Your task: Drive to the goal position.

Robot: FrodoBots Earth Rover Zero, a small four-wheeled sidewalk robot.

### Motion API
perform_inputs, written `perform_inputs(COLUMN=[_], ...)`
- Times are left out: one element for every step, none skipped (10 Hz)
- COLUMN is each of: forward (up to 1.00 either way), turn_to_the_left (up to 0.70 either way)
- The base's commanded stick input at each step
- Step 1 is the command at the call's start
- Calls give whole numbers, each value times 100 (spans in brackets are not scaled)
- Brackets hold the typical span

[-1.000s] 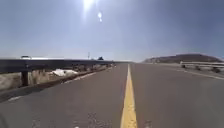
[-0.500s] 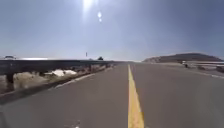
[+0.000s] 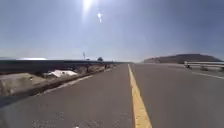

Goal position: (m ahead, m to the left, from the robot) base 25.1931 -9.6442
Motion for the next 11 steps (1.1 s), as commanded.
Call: perform_inputs(forward=[85, 85, 85, 85, 85, 85, 85, 85, 85, 85, 85], turn_to_the_left=[0, 0, 0, 0, 0, 0, 0, 0, 0, 0, 0])
